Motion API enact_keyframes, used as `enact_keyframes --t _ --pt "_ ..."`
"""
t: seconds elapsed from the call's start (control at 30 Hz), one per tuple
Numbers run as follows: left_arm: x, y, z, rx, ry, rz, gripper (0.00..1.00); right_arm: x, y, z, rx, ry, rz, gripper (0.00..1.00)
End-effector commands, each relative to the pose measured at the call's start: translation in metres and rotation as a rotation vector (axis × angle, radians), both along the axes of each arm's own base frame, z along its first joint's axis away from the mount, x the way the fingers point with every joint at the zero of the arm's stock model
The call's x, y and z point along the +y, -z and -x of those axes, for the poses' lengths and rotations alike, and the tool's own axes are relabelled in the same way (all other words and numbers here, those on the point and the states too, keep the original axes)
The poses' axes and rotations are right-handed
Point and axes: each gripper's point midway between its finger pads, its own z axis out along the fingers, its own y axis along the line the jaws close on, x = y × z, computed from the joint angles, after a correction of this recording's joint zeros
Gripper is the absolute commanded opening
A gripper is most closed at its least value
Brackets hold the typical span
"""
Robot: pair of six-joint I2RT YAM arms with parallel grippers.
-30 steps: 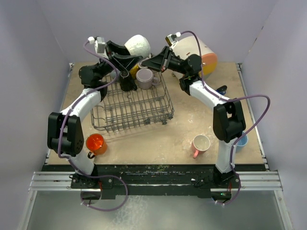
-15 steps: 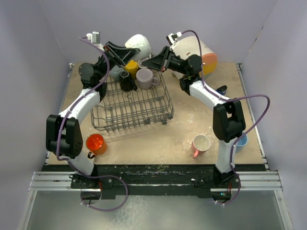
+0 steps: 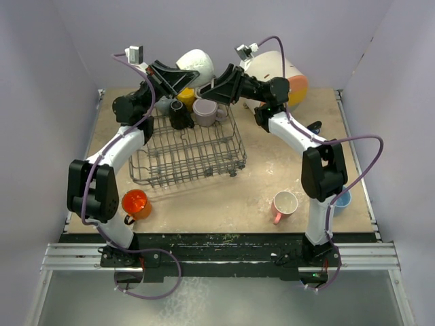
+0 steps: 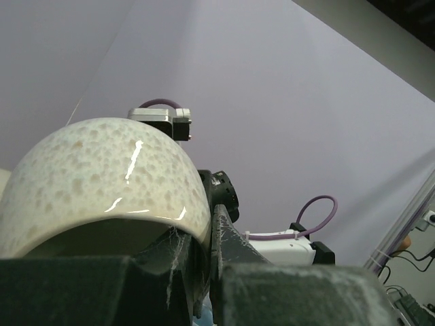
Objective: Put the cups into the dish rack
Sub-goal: Turn the cup upside down in the dish rack.
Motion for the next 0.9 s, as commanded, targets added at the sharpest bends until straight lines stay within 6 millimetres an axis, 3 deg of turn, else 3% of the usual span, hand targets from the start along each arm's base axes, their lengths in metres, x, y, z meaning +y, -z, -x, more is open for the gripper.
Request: enact_keyframes --t 0.0,0.33,0.5,0.67,0.73,0.87 --pt "0.012 -0.03 0.015 -0.114 -0.014 0.101 0.0 -0.008 -0.048 0.024 -0.254 0.007 -0.099 0.51" --pt "0.003 -0.026 0.017 -0.151 -0.021 0.121 0.0 0.005 -0.05 0.024 -0.071 0.005 -0.129 0.53" --pt "-0.001 -0.024 0.018 -0.172 -0.034 0.125 0.0 0.007 -0.048 0.016 0.0 0.021 -0.131 0.46" --pt "-0.002 -0.022 0.019 -0.178 -0.038 0.122 0.0 0.008 -0.045 0.012 0.034 0.035 -0.133 0.25" --pt "-0.001 -0.021 0.02 -0.182 -0.042 0.121 0.0 0.009 -0.041 0.011 0.05 0.03 -0.121 0.02" --pt "0.003 -0.02 0.022 -0.185 -0.07 0.132 0.0 0.007 -0.041 0.013 0.04 0.022 -0.124 0.0"
